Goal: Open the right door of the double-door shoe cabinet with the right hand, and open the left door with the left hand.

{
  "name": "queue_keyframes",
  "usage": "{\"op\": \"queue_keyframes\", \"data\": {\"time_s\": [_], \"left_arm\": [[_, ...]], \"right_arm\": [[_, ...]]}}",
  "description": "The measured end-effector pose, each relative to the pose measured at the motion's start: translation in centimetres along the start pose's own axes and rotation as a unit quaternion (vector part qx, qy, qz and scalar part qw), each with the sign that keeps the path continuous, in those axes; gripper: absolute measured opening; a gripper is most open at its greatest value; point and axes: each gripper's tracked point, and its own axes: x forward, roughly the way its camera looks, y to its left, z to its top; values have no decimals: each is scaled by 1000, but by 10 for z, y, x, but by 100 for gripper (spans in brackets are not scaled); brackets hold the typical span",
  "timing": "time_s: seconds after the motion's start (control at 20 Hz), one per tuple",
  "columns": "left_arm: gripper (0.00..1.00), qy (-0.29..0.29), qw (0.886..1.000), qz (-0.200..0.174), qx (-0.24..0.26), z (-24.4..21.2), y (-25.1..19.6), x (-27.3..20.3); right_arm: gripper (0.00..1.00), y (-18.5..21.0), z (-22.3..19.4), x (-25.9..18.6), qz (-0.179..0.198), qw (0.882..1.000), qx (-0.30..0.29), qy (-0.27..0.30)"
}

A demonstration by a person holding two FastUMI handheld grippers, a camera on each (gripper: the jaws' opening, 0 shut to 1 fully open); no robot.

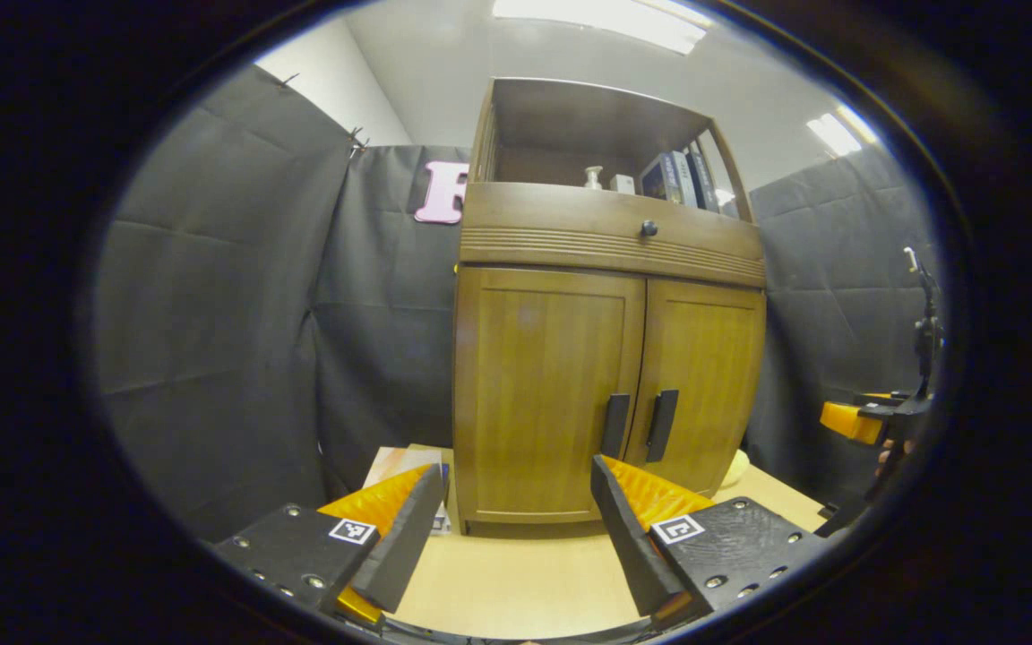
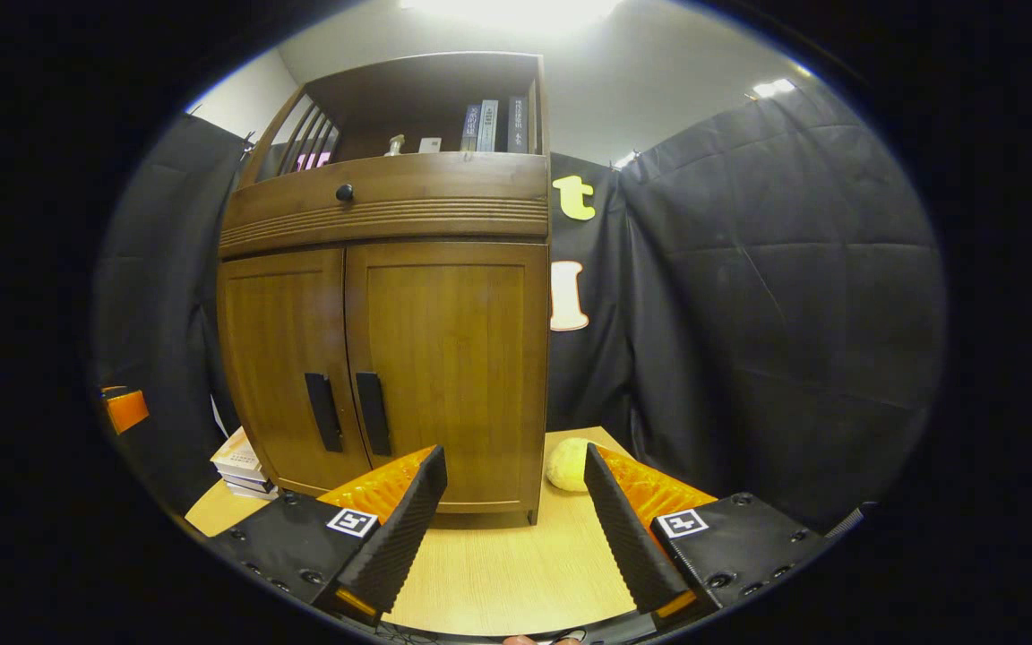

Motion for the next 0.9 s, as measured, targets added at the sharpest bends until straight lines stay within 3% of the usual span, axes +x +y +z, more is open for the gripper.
{"op": "queue_keyframes", "data": {"time_s": [0.15,0.4,0.9], "left_arm": [[96,-3,1000,-1,-23,-2,2,-7],[94,-1,1000,23,-5,-14,13,-22],[94,11,996,68,-54,-31,19,-50]], "right_arm": [[96,5,2,4,6,1000,0,0],[96,26,5,18,34,999,1,5],[96,80,24,66,99,995,13,-5]]}}
